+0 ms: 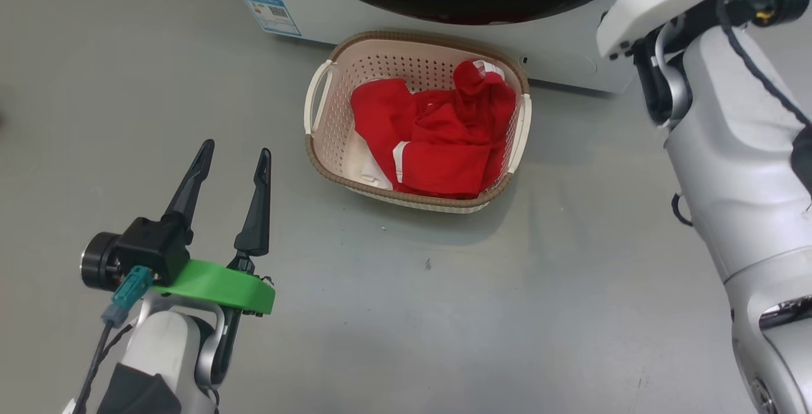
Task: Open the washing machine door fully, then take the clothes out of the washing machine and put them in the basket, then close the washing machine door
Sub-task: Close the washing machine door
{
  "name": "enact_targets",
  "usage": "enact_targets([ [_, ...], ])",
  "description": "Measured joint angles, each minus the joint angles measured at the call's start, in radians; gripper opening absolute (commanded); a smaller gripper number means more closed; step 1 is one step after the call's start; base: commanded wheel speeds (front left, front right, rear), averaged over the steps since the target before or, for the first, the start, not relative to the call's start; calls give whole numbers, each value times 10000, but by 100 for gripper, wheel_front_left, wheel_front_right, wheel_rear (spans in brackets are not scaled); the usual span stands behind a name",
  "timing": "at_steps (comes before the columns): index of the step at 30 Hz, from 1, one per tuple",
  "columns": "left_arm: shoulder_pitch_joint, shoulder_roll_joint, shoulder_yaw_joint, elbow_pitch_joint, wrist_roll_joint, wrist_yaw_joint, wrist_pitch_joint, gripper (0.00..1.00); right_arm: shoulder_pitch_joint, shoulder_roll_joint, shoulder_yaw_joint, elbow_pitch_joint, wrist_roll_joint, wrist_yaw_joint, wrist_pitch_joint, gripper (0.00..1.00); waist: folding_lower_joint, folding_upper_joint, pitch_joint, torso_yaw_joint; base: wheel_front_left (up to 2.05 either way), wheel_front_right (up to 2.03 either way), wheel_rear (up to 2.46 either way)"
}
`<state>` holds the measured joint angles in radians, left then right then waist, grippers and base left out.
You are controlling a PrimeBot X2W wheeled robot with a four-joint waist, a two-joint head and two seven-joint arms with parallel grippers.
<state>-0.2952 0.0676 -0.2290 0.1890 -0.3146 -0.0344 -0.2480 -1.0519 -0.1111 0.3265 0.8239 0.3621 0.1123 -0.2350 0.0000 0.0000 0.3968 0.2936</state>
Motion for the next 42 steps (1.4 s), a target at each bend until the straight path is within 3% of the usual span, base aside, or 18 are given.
enact_targets([
  [13,514,336,245,244,10,111,-8,100,2452,211,-240,-343,405,10,-174,100,0,0,-974,-875,0,0,0],
  [19,899,456,339,299,10,173,-6,100,3770,322,-765,-1691,554,6,-174,100,0,0,-1560,-1441,0,0,0],
  [28,1563,585,385,345,10,253,86,100,5977,403,-1018,-2435,499,-21,-174,100,0,0,-2391,-2128,0,0,0],
  [42,2520,568,299,209,-6,479,357,100,8092,449,-1177,-3730,-42,-380,-173,100,0,0,-3513,-2875,0,0,0],
])
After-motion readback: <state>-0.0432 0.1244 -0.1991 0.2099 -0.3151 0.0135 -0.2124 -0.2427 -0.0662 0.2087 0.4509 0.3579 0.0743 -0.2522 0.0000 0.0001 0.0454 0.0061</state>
